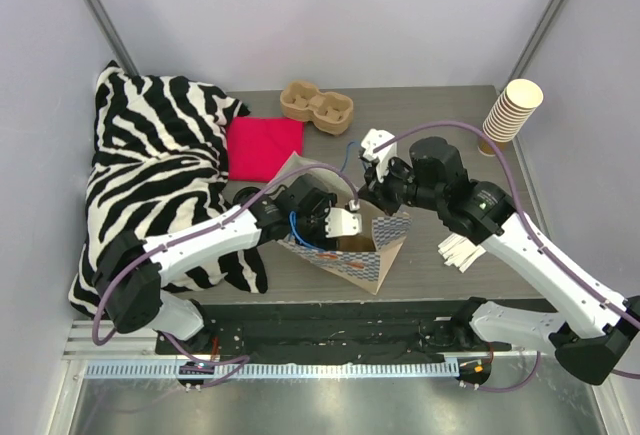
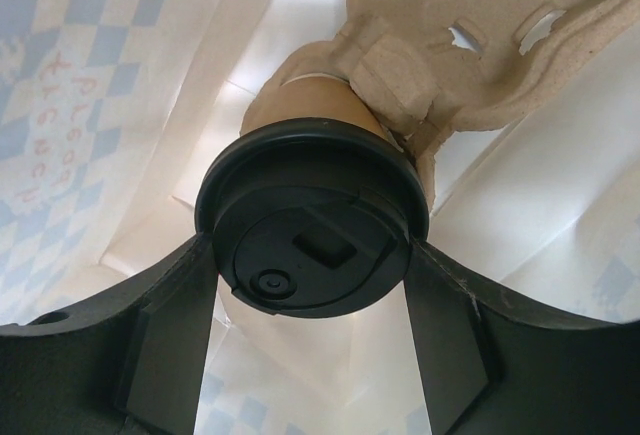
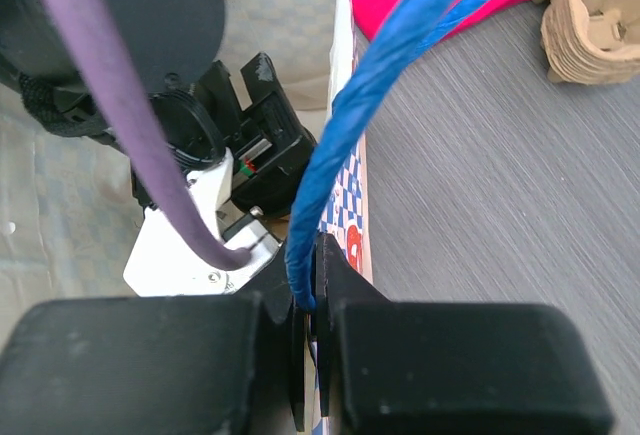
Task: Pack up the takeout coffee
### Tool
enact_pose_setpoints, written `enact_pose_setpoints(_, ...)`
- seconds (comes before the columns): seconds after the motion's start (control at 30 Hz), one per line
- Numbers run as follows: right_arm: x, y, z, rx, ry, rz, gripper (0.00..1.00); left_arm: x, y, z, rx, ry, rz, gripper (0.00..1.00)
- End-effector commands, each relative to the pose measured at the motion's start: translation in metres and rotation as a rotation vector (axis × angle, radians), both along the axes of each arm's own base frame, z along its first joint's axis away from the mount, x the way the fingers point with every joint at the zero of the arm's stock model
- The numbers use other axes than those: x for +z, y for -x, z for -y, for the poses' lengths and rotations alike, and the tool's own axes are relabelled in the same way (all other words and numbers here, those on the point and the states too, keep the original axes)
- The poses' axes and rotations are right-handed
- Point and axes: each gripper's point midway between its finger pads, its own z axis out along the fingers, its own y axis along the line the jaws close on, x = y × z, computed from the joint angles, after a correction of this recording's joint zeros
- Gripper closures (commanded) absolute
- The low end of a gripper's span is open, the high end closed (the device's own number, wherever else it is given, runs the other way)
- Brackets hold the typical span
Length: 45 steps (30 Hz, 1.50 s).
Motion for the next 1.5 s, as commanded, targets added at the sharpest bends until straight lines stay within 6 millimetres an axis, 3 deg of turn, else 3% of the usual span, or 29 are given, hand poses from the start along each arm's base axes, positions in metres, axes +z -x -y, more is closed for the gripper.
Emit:
enact_pose_setpoints(0.0,0.024,-0.003,-0.004,0.016,-0.085,0.028,0.99,-0.08,0.047,-0.065,0.042,-0.295,-0.253,1.0)
enact_pose_setpoints(0.13,0.035,0.005,-0.008,0.075,-0.11,0.062,0.99,-0.062,0.029,-0.054,0.083,-0.219,-0.158,1.0)
enact_pose_setpoints(0.37,0.057,0.015,-0.019,0.195,-0.132,0.192,0.99,-0.014,-0.007,-0.045,0.169,-0.048,0.092,1.0)
enact_pose_setpoints(0.53,0.052,0.017,-0.021,0.23,-0.096,0.249,0.99,0.016,-0.014,-0.036,0.178,0.048,0.181,1.0)
enact_pose_setpoints(0.7,0.046,0.011,-0.018,0.2,-0.076,0.272,0.99,0.041,-0.009,-0.029,0.152,0.114,0.26,1.0)
enact_pose_setpoints(0.9,0.043,0.007,-0.016,0.17,-0.076,0.284,0.99,0.048,-0.001,-0.028,0.106,0.133,0.321,1.0)
enact_pose_setpoints(1.27,0.039,0.016,-0.016,0.205,-0.065,0.316,0.99,0.055,-0.012,-0.03,0.146,0.126,0.372,1.0)
enact_pose_setpoints(1.47,0.051,0.008,-0.01,0.157,-0.056,0.427,0.99,0.066,-0.012,-0.034,0.15,0.142,0.407,1.0)
